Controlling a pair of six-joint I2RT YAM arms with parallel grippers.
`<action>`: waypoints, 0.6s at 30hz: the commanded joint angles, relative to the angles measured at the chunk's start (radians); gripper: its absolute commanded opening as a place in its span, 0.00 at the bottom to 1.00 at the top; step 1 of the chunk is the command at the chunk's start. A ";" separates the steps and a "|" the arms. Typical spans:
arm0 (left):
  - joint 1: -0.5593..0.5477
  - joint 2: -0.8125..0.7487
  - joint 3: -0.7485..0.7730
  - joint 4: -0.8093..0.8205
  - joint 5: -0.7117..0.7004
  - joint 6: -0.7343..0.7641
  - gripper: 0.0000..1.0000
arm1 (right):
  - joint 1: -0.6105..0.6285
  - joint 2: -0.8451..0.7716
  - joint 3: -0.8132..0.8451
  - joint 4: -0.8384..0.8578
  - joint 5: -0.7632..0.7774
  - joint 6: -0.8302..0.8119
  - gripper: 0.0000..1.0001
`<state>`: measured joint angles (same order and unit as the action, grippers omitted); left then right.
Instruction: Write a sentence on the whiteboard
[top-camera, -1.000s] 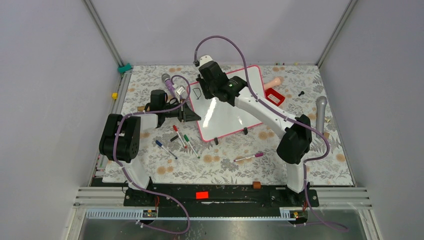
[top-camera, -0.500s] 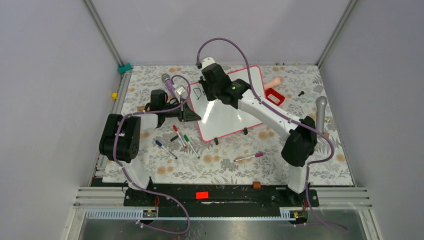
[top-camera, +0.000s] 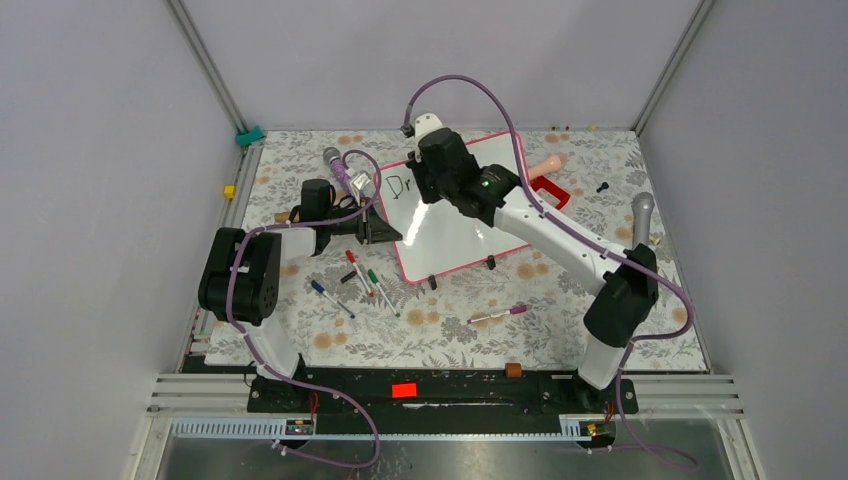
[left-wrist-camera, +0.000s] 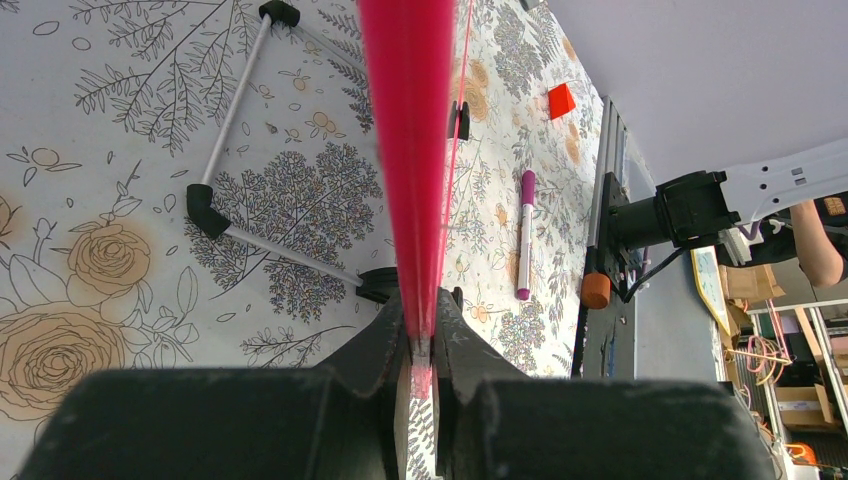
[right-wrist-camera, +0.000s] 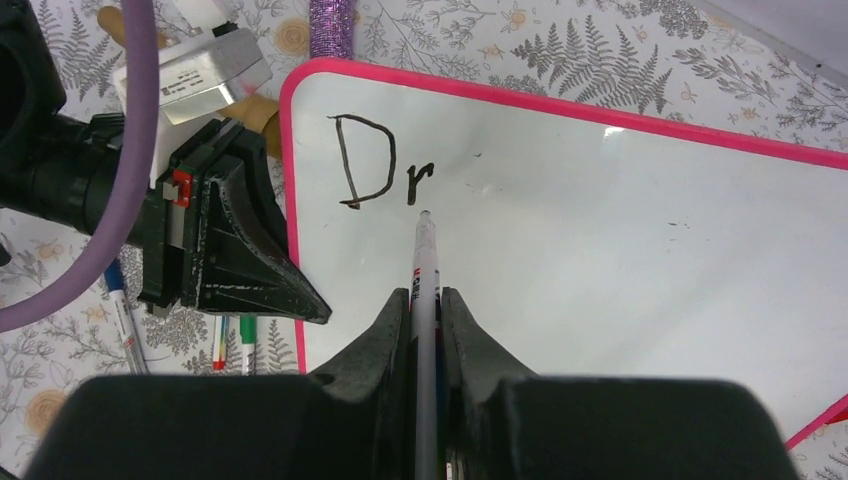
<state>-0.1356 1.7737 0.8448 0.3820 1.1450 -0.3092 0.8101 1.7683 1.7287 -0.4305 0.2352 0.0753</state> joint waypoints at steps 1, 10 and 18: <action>-0.001 0.026 0.007 -0.038 -0.132 0.048 0.00 | -0.006 0.028 0.051 -0.012 0.057 -0.015 0.00; -0.002 0.027 0.007 -0.040 -0.133 0.048 0.00 | -0.009 0.093 0.110 -0.032 0.059 -0.015 0.00; -0.002 0.029 0.008 -0.042 -0.134 0.048 0.00 | -0.011 0.130 0.140 -0.056 0.102 -0.033 0.00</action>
<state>-0.1356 1.7737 0.8448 0.3820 1.1454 -0.3080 0.8085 1.8870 1.8103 -0.4721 0.2813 0.0650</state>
